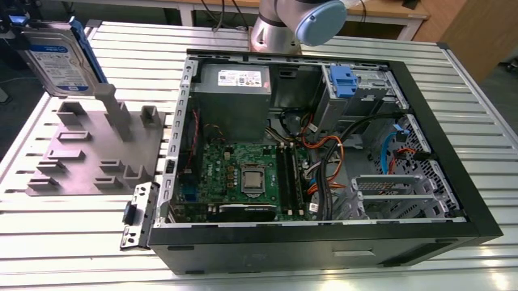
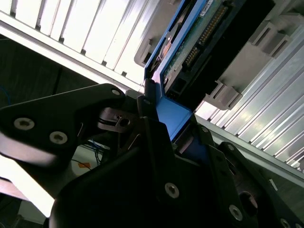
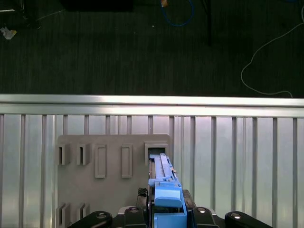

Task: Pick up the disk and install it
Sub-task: 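Pick up the disk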

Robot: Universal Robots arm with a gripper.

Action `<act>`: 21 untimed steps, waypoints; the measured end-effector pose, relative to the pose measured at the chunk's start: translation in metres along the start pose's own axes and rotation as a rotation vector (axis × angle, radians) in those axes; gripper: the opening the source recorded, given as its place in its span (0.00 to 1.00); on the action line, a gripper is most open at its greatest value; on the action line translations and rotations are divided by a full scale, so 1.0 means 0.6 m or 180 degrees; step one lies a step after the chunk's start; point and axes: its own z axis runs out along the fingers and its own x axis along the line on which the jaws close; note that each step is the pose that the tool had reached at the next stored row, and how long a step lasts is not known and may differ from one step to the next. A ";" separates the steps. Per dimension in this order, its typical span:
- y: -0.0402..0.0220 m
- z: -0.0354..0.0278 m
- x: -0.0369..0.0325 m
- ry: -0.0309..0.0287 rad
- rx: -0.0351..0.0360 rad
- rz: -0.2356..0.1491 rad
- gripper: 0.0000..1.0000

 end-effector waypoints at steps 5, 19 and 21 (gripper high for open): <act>0.000 -0.003 0.000 0.0000 0.0000 0.0000 0.36; 0.000 -0.009 0.000 0.0000 0.0000 0.0000 0.36; 0.000 -0.010 0.000 0.0000 -0.0001 0.0000 0.36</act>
